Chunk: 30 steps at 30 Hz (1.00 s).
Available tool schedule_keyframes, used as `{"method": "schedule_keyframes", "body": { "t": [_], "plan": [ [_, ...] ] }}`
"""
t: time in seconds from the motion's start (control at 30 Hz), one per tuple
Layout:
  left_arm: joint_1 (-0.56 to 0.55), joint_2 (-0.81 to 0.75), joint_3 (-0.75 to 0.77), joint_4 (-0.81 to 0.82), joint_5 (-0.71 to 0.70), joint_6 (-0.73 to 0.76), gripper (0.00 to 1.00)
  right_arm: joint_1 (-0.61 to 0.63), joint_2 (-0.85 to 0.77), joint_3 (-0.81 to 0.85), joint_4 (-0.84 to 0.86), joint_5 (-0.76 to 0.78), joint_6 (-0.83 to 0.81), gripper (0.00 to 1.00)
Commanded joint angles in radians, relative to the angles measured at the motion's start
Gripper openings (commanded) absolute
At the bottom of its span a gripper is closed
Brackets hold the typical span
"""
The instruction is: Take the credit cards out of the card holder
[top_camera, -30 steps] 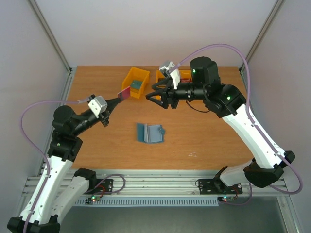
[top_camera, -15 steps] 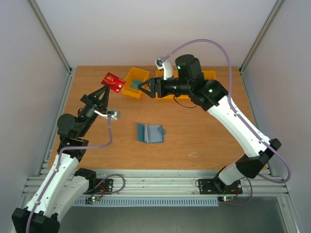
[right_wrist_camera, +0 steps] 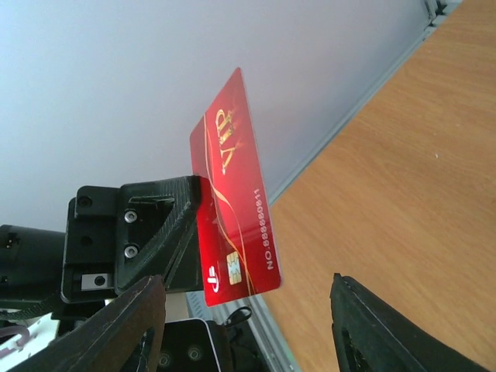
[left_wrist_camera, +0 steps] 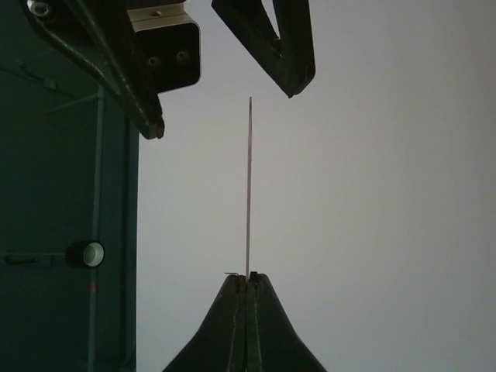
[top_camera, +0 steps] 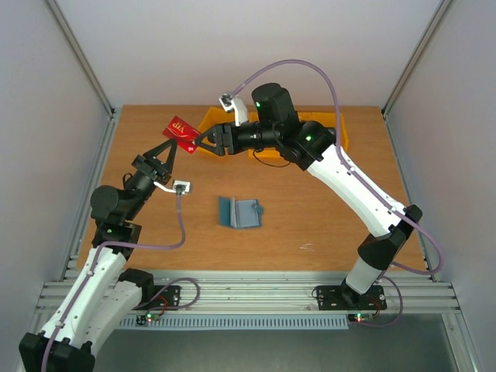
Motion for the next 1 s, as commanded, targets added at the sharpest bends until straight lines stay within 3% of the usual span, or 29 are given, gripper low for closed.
{"method": "schedule_keyframes", "body": {
  "t": [0.0, 0.17, 0.23, 0.3, 0.4, 0.53, 0.6, 0.77, 0.97],
  "plan": [
    [-0.004, -0.022, -0.011, 0.050, 0.032, 0.001, 0.00, 0.002, -0.020, 0.039, -0.002, -0.015, -0.062, 0.60],
    [-0.005, -0.053, 0.011, 0.005, 0.036, -0.196, 0.00, -0.016, -0.070, 0.042, -0.057, -0.015, -0.189, 0.63],
    [-0.003, -0.069, 0.075, -0.058, 0.025, -0.426, 0.00, -0.021, -0.104, 0.043, -0.070, -0.030, -0.263, 0.64],
    [-0.003, -0.079, 0.146, -0.130, 0.043, -0.760, 0.00, -0.022, -0.139, 0.042, -0.083, -0.053, -0.364, 0.64],
    [-0.001, -0.105, 0.161, -0.102, 0.254, -1.087, 0.00, -0.022, -0.185, 0.049, -0.092, -0.165, -0.522, 0.63],
    [0.000, -0.040, 0.177, 0.076, 0.536, -1.595, 0.00, -0.022, -0.222, 0.076, -0.150, -0.247, -0.753, 0.63],
    [-0.004, -0.015, 0.201, 0.111, 0.614, -1.743, 0.00, -0.021, -0.220, 0.118, -0.204, -0.248, -0.813, 0.61],
    [-0.007, 0.010, 0.265, 0.106, 0.622, -1.925, 0.00, -0.003, -0.193, 0.191, -0.295, -0.304, -0.861, 0.53],
    [-0.009, 0.008, 0.282, 0.080, 0.637, -1.941, 0.00, 0.035, -0.175, 0.192, -0.293, -0.277, -0.893, 0.52]
  ]
}}
